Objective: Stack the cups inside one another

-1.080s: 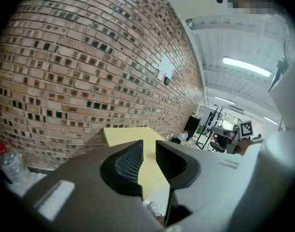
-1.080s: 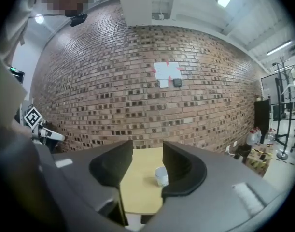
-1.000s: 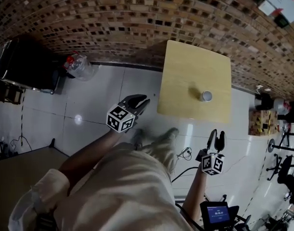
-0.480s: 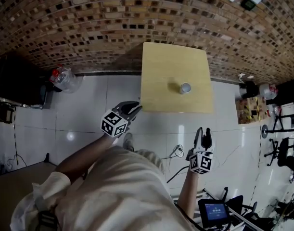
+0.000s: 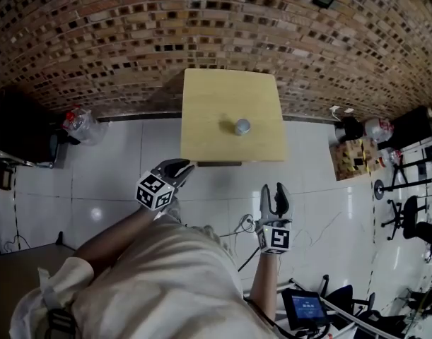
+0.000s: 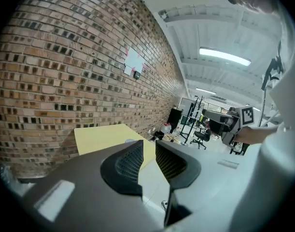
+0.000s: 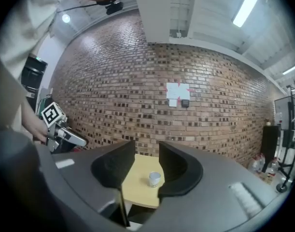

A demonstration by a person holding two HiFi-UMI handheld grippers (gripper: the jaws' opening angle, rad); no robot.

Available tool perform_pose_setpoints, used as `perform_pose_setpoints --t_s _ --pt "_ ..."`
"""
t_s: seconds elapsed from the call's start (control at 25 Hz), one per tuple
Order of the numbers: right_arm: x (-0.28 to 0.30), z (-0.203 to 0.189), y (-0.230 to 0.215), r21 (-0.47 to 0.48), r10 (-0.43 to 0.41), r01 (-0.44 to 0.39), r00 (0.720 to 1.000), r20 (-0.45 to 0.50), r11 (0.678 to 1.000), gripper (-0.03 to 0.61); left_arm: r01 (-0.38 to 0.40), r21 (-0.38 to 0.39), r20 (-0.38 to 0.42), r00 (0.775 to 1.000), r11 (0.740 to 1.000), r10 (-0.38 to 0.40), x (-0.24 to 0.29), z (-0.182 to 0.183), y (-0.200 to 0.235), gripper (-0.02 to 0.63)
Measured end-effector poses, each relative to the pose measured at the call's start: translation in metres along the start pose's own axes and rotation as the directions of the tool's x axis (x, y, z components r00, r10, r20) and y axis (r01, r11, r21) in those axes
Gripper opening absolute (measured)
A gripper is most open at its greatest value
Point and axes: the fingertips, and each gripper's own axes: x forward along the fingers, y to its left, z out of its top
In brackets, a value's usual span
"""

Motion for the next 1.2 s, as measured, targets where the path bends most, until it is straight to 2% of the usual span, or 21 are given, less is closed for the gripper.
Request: perform_pose_setpoints --t_s 0.12,0.32,0.64,0.92,1.2 --pt "-0.016 -0.003 -0.006 -0.020 0.033 -0.033 0.999 0.001 0.999 0.156 -0.027 0.003 0.005 1.000 1.000 0.027 0.000 -0.004 -0.018 0.098" --pt "-0.033 -0.022 -0.018 0.021 0.062 -0.062 0.998 -0.003 0.998 0.149 -0.084 -0.009 0.010 0.996 0.996 0.084 -0.009 -0.013 -0.036 0.097" --pt "-0.070 -0.064 -0.026 0.072 0.090 -0.085 0.994 -0.069 0.994 0.141 -0.149 -0.068 -0.007 0.989 0.986 0.149 -0.034 -0.055 -0.072 0.098" --pt "-0.098 -0.069 -0.029 0.077 0.088 -0.083 0.994 -0.063 0.994 0.135 -0.240 -0.118 -0.048 0.971 0.964 0.236 -0.074 -0.090 -0.064 0.097" --pt "-0.116 -0.074 -0.045 0.082 0.044 -0.038 0.997 -0.068 0.996 0.137 -0.266 -0.116 -0.045 0.964 0.957 0.263 -0.084 -0.093 -0.059 0.097"
